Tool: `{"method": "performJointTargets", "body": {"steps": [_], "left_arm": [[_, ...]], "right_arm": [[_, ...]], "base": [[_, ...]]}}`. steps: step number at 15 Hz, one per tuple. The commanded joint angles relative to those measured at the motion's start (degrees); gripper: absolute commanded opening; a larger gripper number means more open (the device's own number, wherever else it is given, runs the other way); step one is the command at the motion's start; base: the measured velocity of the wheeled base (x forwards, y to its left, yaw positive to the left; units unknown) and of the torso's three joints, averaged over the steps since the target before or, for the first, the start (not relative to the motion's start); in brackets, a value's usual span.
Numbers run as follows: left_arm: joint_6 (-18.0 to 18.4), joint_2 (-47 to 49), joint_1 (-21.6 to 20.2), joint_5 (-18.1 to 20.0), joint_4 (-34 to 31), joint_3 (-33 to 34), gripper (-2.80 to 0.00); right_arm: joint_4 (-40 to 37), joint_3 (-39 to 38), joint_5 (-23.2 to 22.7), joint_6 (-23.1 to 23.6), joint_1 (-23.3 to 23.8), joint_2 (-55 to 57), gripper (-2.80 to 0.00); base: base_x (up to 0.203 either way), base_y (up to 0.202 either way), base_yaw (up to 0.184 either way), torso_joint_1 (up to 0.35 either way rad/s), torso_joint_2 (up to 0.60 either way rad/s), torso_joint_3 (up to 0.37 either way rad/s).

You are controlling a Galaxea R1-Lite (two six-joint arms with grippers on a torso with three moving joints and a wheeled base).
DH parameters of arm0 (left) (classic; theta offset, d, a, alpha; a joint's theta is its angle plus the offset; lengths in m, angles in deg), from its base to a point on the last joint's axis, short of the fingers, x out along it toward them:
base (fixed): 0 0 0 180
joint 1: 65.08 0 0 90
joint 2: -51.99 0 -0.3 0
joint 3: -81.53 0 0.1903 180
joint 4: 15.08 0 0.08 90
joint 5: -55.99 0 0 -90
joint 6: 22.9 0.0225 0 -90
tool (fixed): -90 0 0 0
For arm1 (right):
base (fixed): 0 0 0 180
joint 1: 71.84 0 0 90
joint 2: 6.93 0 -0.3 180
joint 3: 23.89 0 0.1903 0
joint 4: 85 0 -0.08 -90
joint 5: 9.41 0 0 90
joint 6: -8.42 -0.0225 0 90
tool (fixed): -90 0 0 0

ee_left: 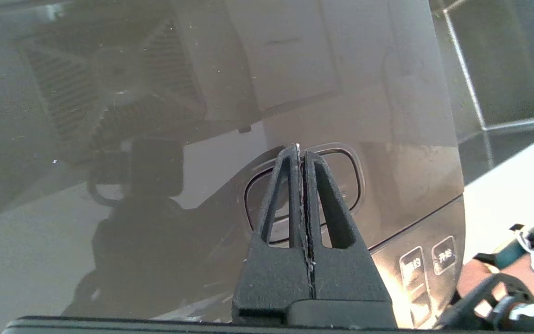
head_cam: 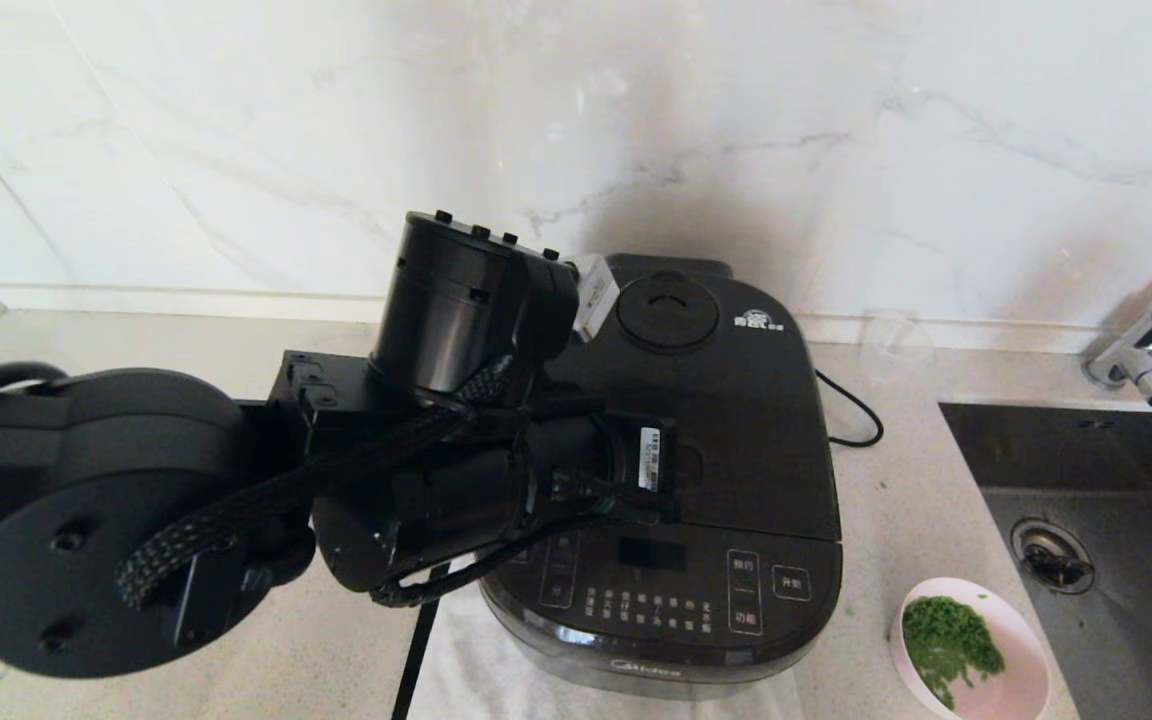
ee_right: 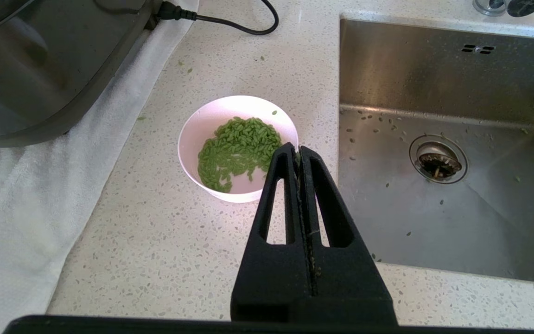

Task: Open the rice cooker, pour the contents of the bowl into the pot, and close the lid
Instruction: Open the rice cooker

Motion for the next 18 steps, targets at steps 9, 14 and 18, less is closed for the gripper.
{"method": "performJointTargets", "body": {"steps": [9, 14, 18], "left_arm": [[3.33, 2.36, -0.02, -3.93, 2.74, 2.99, -2.80], [3.45, 1.04, -0.32, -6.57, 9.26, 2.99, -2.80], [2.02, -5.82, -0.80, -6.23, 9.06, -0.03, -2.80]], "right_arm": [[0.02, 0.00, 0.00, -0.02, 0.00, 0.01, -2.80], [0.02, 0.00, 0.00, -0.02, 0.00, 0.01, -2.80], [0.02, 0.00, 0.00, -0.02, 0.00, 0.01, -2.80]], "base": [[0.000, 0.000, 0.000, 0.000, 0.00, 0.000], [0.000, 0.000, 0.000, 0.000, 0.00, 0.000], [0.000, 0.000, 0.000, 0.000, 0.00, 0.000]]}}
